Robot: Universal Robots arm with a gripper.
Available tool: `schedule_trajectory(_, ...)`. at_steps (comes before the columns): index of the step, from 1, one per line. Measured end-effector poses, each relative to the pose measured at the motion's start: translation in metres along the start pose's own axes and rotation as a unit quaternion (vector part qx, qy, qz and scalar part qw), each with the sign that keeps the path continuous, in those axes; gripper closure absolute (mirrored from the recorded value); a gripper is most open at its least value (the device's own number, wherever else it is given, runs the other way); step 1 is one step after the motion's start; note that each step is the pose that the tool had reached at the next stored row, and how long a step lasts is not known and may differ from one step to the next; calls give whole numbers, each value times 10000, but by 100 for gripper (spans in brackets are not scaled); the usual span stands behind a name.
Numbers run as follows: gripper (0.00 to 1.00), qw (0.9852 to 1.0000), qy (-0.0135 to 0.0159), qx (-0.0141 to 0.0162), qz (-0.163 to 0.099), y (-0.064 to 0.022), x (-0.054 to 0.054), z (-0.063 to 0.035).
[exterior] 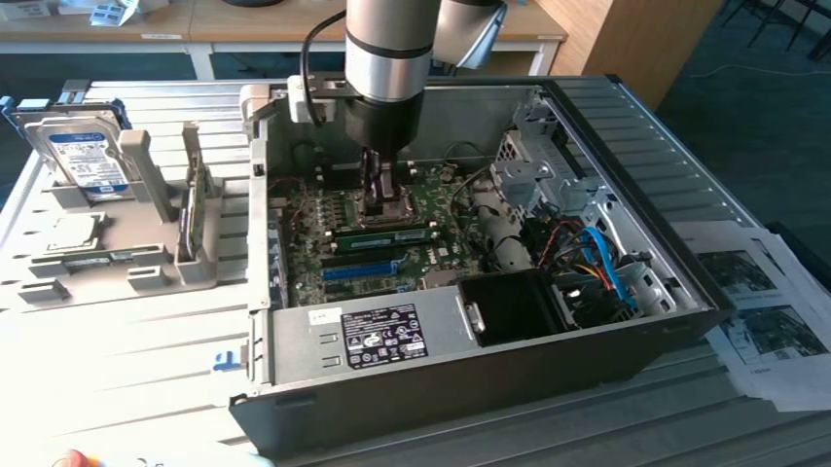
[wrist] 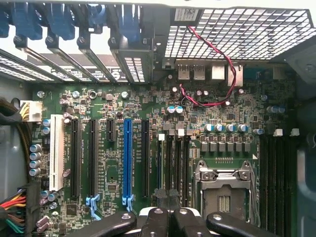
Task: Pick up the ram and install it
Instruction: 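Press down the ram until it locks into place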
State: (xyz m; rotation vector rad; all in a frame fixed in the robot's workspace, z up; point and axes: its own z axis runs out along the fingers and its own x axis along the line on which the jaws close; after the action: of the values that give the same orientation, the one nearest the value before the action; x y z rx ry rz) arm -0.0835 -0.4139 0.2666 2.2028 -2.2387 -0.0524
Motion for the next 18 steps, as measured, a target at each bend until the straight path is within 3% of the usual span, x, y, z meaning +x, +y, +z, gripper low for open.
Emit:
schedule_trajectory(5, 90, 10000, 1, -1, 0, -40, -1, -2)
schedule_trajectory(18, 90, 10000, 1, -4, 0, -247, -4, -7)
